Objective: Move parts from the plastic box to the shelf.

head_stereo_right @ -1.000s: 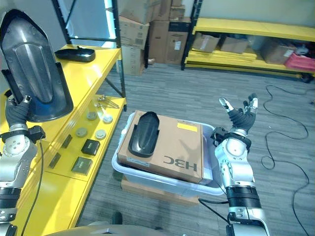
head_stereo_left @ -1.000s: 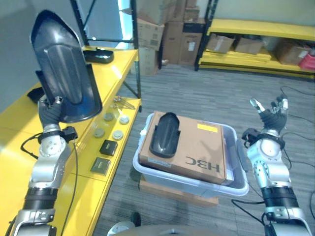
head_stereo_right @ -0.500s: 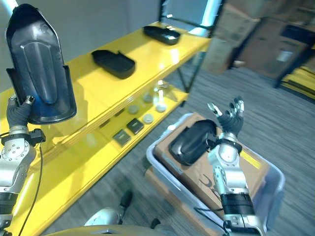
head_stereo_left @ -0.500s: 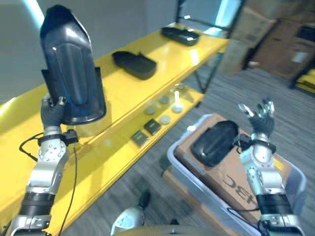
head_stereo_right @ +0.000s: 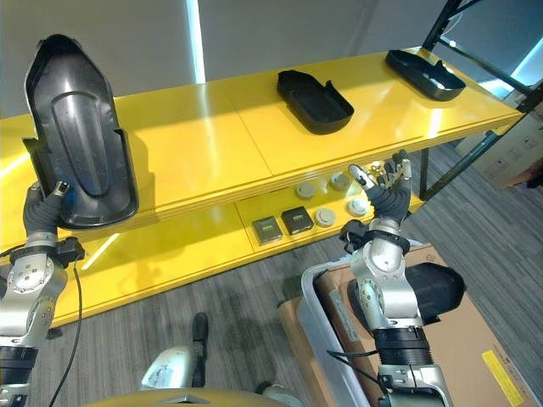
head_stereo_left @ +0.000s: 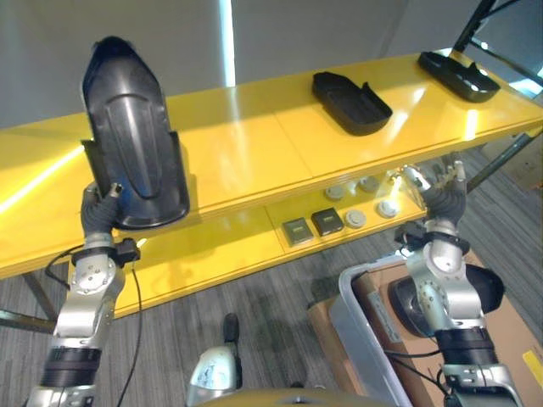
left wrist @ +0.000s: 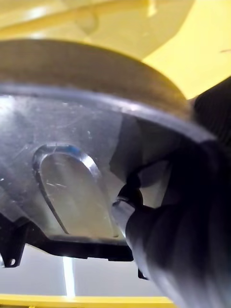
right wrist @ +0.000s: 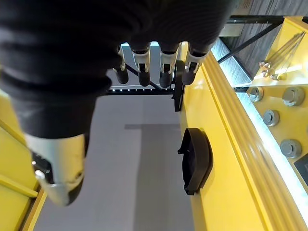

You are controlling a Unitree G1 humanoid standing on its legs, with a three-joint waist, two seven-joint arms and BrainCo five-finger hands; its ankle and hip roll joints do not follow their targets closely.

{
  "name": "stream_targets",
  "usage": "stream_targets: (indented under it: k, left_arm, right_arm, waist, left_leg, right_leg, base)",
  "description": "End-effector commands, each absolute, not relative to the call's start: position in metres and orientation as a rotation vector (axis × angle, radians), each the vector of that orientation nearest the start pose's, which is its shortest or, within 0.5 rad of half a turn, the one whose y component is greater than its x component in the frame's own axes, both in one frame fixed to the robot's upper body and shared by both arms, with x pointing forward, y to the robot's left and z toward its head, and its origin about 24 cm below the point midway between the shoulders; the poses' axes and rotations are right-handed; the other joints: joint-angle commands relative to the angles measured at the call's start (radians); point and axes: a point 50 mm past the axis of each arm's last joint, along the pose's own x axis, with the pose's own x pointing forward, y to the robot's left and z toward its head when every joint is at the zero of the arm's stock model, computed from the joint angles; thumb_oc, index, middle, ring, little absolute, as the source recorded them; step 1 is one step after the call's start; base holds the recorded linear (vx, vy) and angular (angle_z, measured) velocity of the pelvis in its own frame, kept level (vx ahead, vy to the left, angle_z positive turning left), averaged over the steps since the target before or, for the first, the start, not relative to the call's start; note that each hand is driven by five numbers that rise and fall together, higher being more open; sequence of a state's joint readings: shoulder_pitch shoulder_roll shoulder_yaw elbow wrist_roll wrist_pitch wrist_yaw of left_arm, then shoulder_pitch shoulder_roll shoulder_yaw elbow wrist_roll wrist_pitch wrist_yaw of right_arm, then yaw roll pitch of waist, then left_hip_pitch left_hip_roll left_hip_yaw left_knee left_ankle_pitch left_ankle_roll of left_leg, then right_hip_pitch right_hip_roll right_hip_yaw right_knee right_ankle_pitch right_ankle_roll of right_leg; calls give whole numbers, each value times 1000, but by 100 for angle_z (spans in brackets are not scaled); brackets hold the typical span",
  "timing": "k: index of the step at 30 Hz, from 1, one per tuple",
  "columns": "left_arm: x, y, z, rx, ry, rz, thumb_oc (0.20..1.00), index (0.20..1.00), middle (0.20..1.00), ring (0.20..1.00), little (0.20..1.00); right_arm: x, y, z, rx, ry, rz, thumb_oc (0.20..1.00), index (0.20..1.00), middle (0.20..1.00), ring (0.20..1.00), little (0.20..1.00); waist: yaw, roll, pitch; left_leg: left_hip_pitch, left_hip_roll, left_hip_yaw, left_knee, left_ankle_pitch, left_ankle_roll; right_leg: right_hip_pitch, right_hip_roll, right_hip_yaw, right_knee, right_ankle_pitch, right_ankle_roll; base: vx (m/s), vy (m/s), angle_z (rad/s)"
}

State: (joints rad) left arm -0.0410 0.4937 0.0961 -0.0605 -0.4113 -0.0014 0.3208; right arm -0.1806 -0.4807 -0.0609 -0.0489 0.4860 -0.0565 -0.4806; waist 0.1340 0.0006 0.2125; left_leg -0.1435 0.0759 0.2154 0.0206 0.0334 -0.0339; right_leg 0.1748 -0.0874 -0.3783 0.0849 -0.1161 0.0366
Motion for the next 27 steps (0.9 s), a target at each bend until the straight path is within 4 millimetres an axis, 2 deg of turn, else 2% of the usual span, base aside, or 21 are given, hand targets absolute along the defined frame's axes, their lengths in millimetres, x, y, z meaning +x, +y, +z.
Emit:
stream_targets:
  k: [1,5,8,9,11,15,16,17,18,19,20,21,23,24,25,26,27]
  left_arm:
    - [255,271,133,67,-316,346,200,200,200,200,200]
    - [254,269,132,73,-305,322,200,200,200,200,200]
    - [252,273,129,82,-287,329,200,200,200,200,200]
    - [250,274,130,81,-286,332,200,200,200,200,200]
    - [249,277,130,85,-281,331,200,200,200,200,200]
    - [249,279,135,98,-295,297,200,200,200,200,200]
    - [252,277,140,100,-308,275,200,200,200,200,200]
    - [258,272,145,110,-324,252,200,200,200,200,200]
    - [259,271,146,111,-326,249,200,200,200,200,200]
    - [261,267,146,114,-333,245,200,200,200,200,200]
    - [264,264,147,119,-335,241,200,200,200,200,200]
    - [266,262,148,123,-336,254,200,200,200,200,200]
    - [268,260,150,116,-341,257,200,200,200,200,200]
    - [269,258,151,111,-349,249,200,200,200,200,200]
    - [269,257,152,109,-353,249,200,200,200,200,200]
    - [270,253,152,103,-358,254,200,200,200,200,200]
    - [269,252,150,96,-352,258,200,200,200,200,200]
  right_arm:
    - [272,-265,144,86,-362,-466,1000,1000,1000,1000,1000]
    - [268,-265,140,98,-359,-479,1000,1000,1000,1000,1000]
    - [269,-263,136,123,-345,-466,1000,1000,1000,1000,1000]
    - [269,-262,135,133,-343,-461,1000,1000,1000,1000,1000]
    - [270,-261,135,136,-341,-455,1000,1000,1000,1000,1000]
    - [272,-255,138,143,-362,-453,1000,1000,1000,1000,1000]
    - [272,-253,140,153,-376,-452,1000,1000,1000,1000,1000]
    - [271,-251,142,165,-404,-461,1000,1000,1000,1000,1000]
    - [271,-251,142,167,-406,-462,1000,1000,1000,1000,1000]
    - [269,-249,141,181,-415,-454,1000,1000,1000,1000,1000]
    - [265,-247,139,193,-422,-449,1000,1000,1000,1000,1000]
    - [260,-247,137,200,-424,-425,1000,1000,1000,1000,1000]
    - [258,-250,138,199,-433,-412,1000,1000,1000,1000,1000]
    - [257,-254,140,200,-446,-411,1000,1000,1000,1000,1000]
    - [257,-256,141,203,-452,-406,1000,1000,1000,1000,1000]
    - [257,-258,146,204,-462,-407,1000,1000,1000,1000,1000]
    - [258,-260,148,198,-459,-411,1000,1000,1000,1000,1000]
  waist:
    - [-51,-12,-73]
    - [-54,-5,-81]
    - [-32,-2,-93]
    - [-25,3,-95]
    - [-15,8,-102]
    - [6,12,-110]
    - [11,12,-108]
    - [1,14,-97]
    - [2,12,-97]
    - [-13,19,-83]
    - [-36,29,-68]
    - [-88,41,-41]
    - [-115,30,-33]
    - [-130,14,-30]
    - [-138,14,-26]
    - [-151,1,-21]
    - [-152,-6,-21]
  left_leg:
    - [30,103,-29,-11,151,-53]
    - [54,103,13,-37,141,-69]
    - [68,63,-37,-33,117,-54]
    - [68,55,-36,-32,123,-40]
    - [81,36,-54,-34,108,-32]
    - [93,-16,-105,-19,65,-3]
    - [85,-38,-116,-4,51,16]
    - [79,-75,-130,11,32,54]
    - [76,-81,-129,13,31,59]
    - [80,-103,-142,24,17,82]
    - [91,-119,-155,31,6,100]
    - [117,-128,-179,24,2,110]
    - [122,-132,-201,21,-4,98]
    - [127,-138,-220,19,-16,91]
    - [136,-135,-231,18,-24,88]
    - [146,-120,-242,17,-29,86]
    - [152,-107,-240,15,-29,79]
  right_leg:
    - [-94,22,4,27,68,-7]
    - [-69,4,-18,37,40,4]
    - [-52,-15,-8,18,49,17]
    - [-55,-21,-20,10,66,15]
    - [-52,-35,-18,2,73,24]
    - [-58,-78,3,27,73,53]
    - [-62,-102,15,69,63,68]
    - [-106,-159,59,204,118,93]
    - [-118,-167,66,224,122,97]
    - [-187,-195,110,367,175,106]
    - [-244,-186,168,475,195,99]
    - [-375,-97,268,548,241,84]
    - [-374,-52,309,361,227,68]
    - [-360,-31,341,200,227,73]
    - [-335,-20,347,120,243,77]
    - [-316,2,381,59,237,86]
    - [-295,5,383,34,234,85]
  base:
    - [110,125,10]
    - [171,128,63]
    - [162,199,10]
    - [142,247,-2]
    - [169,243,8]
    - [186,249,7]
    - [183,324,31]
    - [151,288,32]
    - [105,282,43]
    - [112,210,36]
    - [174,173,51]
    - [221,-17,75]
    - [177,-221,81]
    - [146,-218,57]
    - [196,-309,80]
    - [186,-277,88]
    - [193,-332,69]
